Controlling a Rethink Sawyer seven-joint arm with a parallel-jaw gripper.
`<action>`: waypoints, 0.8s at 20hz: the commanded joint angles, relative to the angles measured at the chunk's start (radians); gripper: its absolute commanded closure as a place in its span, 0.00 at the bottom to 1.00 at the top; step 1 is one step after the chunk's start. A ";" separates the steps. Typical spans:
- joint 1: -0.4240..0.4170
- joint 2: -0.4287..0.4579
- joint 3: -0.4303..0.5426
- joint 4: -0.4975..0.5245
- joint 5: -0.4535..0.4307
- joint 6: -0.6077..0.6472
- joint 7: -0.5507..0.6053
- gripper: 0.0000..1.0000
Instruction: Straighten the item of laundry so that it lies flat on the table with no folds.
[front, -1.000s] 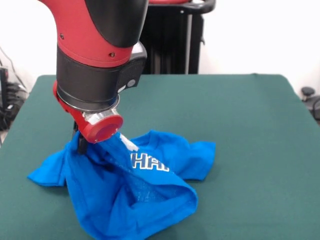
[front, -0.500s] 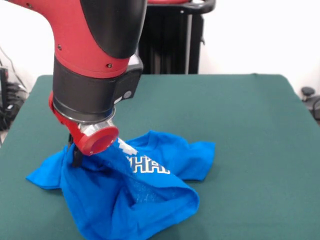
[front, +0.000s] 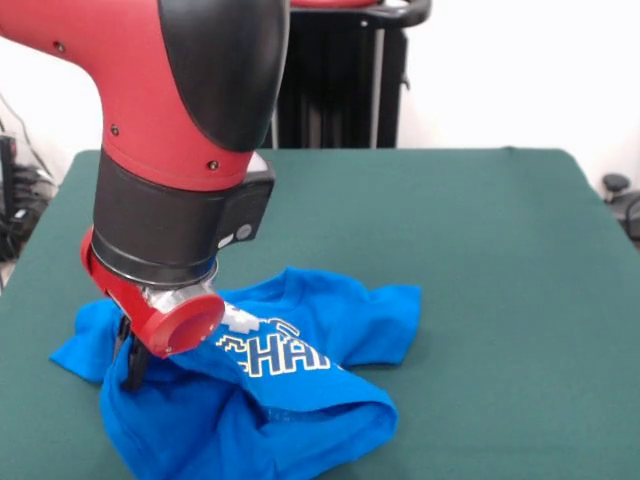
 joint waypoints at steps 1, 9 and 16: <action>0.029 0.073 0.097 -0.076 0.007 0.116 -0.094 1.00; 0.039 0.197 0.115 -0.257 0.019 0.127 -0.027 1.00; 0.054 0.204 0.094 -0.338 0.040 0.215 -0.044 1.00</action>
